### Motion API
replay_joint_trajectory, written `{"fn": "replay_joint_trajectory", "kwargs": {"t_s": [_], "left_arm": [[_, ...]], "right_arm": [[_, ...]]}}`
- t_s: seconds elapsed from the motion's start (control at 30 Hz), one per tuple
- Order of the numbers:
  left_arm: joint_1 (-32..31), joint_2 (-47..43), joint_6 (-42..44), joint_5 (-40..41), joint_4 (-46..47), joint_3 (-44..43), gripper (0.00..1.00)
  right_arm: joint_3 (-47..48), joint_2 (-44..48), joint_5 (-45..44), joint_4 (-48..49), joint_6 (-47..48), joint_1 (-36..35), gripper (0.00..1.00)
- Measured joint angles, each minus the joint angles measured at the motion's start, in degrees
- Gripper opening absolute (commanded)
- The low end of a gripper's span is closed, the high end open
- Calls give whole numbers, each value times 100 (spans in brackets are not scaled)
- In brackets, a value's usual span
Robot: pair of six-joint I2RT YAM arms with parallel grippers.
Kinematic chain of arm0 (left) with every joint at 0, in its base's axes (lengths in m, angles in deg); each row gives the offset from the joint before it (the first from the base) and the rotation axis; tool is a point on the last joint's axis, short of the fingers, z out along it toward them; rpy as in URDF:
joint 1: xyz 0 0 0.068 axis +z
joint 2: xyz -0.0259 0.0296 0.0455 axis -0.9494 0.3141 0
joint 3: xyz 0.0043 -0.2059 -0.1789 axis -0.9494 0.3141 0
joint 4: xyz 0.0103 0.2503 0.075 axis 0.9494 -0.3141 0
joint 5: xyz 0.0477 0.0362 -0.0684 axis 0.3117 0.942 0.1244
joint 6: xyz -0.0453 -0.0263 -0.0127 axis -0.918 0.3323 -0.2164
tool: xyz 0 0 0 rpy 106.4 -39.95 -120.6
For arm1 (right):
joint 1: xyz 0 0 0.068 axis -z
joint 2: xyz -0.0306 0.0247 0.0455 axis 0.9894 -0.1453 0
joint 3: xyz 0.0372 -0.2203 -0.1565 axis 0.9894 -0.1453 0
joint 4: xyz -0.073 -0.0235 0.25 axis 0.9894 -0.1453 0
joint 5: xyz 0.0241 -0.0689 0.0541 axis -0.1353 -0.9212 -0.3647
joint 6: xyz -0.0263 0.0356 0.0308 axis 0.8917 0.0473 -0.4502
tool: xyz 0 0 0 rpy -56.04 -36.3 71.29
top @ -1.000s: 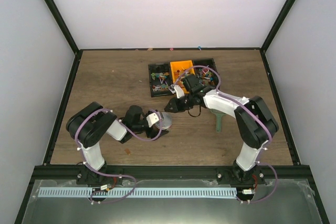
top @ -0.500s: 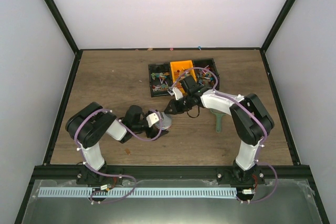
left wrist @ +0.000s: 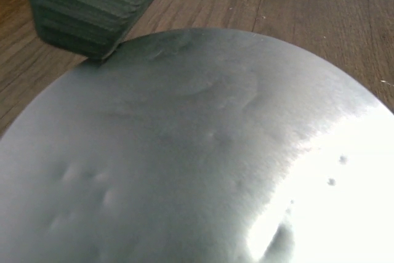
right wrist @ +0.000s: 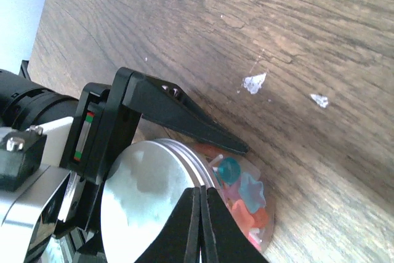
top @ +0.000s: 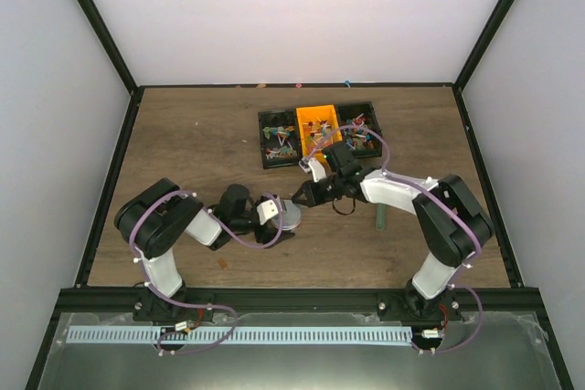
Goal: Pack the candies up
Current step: Screw the bottle lid onto the packing bottle.
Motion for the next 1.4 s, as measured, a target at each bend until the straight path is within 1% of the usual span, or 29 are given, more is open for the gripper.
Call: {"fn": "replay_joint_trajectory", "kwargs": {"t_s": [0.27, 0.67, 0.73, 0.83, 0.97, 1.03, 1.1, 1.2, 1.3, 1.4], "left_arm": [[-24, -105, 2, -42, -195, 0, 90], [-22, -103, 24, -70, -197, 0, 90], [-22, -103, 26, -70, -197, 0, 90], [9, -98, -28, 48, -186, -11, 90], [48, -63, -144, 251, -212, -109, 90], [46, -63, -146, 267, -212, -109, 91], [46, -63, -142, 269, -214, -109, 91], [46, -63, -138, 267, -219, -109, 91], [46, -63, -136, 264, -223, -111, 91], [46, -63, -136, 262, -223, -111, 91]], "right_arm": [[-704, 522, -66, 452, -284, -24, 1], [-1276, 1158, -625, 734, -938, -339, 1], [-1338, 1237, -632, 717, -1016, -367, 1], [-1349, 1360, -472, 435, -1064, -487, 1], [-1346, 1377, -90, 28, -1071, -927, 1], [-1318, 1421, -24, -138, -1084, -839, 3], [-1196, 1429, -37, -299, -1064, -654, 10], [-787, 1421, -125, -490, -962, -385, 16], [-304, 1270, -256, -560, -809, -214, 16], [170, 844, -424, -623, -568, -144, 16]]}}
